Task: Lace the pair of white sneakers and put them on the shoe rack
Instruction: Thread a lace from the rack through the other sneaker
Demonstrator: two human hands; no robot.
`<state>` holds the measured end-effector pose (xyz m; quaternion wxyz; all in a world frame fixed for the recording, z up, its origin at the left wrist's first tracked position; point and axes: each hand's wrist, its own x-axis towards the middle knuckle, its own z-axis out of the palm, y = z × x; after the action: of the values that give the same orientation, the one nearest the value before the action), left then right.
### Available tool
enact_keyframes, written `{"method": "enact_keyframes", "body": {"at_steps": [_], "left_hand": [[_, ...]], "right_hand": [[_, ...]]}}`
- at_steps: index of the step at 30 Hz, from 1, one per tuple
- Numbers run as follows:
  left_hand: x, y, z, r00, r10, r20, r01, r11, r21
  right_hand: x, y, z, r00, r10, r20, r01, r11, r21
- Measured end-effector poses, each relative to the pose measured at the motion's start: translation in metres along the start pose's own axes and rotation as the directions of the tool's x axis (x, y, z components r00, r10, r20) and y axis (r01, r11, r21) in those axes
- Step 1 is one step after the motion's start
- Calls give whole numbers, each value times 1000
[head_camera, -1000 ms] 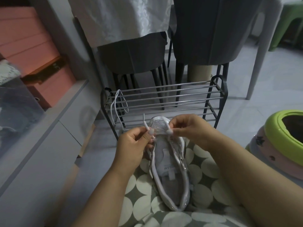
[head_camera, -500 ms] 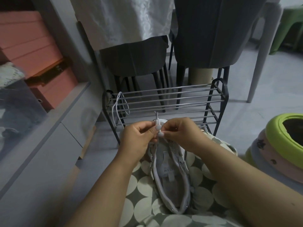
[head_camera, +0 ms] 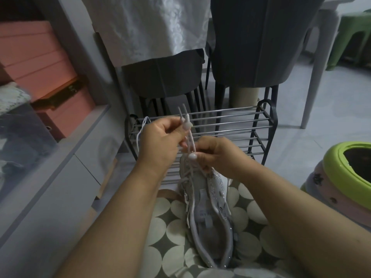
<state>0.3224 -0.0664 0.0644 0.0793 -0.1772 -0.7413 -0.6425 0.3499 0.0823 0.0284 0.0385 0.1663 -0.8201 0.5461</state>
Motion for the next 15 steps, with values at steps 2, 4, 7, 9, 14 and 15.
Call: {"method": "enact_keyframes", "body": {"at_steps": [2,4,7,9,14,15], "left_hand": [[5,11,0,1000,16,-12,-16,999,-49],[8,17,1,999,42,-1,-42,998,-44],[6,14,-2,999,28,45,-24,996,-89],[3,1,-7,995,-35,90,42,996,-73],[-14,-53,-22,855,-493,158,349,775,527],[-19,-59,-23,795,-569,209,401,752,523]], "right_hand": [[6,-9,-2,999,-27,22,27,1000,-4],[12,-13,-5,999,-37,40,39,998,-43],[15,-9,-4,999,-27,31,28,999,-45],[14,-3,0,1000,-19,-11,18,997,-70],[10,5,2,989,128,-80,-118,986,117],[10,5,3,987,143,-75,-130,979,159]]}}
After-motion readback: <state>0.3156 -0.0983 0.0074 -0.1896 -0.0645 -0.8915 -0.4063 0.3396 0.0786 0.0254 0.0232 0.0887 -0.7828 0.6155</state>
